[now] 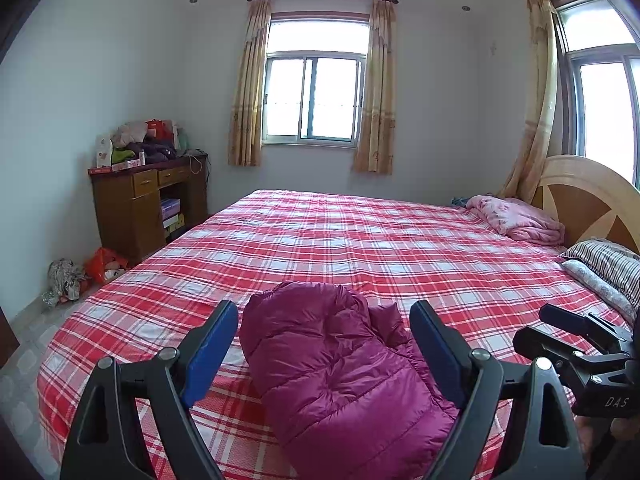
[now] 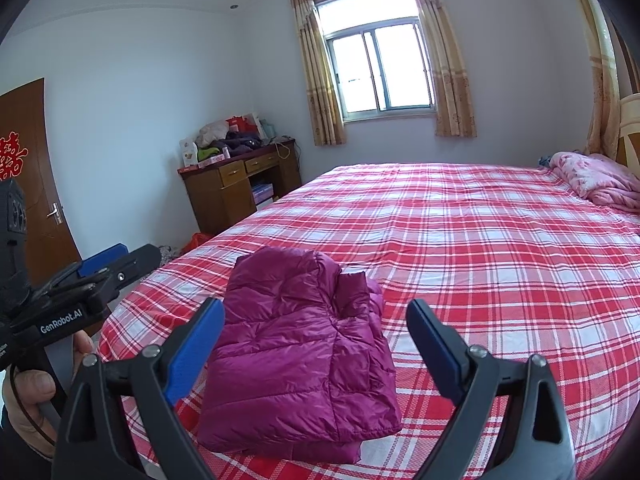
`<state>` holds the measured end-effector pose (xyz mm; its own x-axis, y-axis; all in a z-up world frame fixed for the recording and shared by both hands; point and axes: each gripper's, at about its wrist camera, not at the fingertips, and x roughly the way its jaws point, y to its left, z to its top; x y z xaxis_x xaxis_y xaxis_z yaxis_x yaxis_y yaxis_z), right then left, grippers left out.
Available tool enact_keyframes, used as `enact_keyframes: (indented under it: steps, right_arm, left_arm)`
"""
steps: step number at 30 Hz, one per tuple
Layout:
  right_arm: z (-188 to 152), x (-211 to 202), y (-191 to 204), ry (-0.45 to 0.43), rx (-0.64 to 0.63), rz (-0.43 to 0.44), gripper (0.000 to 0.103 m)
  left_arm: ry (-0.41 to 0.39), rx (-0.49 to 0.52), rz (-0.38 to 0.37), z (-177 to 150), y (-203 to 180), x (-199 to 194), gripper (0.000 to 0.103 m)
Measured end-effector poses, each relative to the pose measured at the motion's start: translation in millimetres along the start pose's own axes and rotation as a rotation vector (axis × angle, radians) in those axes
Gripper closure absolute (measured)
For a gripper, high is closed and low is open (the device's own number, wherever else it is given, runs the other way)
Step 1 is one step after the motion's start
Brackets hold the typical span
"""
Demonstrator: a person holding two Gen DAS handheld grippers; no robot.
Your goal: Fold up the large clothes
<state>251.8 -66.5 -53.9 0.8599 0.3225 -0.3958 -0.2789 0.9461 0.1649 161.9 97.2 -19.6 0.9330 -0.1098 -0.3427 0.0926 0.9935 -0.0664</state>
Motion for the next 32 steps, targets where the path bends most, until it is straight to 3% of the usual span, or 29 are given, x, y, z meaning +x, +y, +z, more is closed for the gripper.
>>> enact_keyframes:
  steps: [19,32]
  right_arm:
    - [0,-5,-1,-0.016,-0.006,0.001,0.008]
    - [-6,1,-5,0.014,0.001,-0.004,0.008]
  left_arm:
    - [0.017,-0.034,-0.003,3,6,2,0.015]
    - [-0.006,0.007,0.021,-3,4,4,0.010]
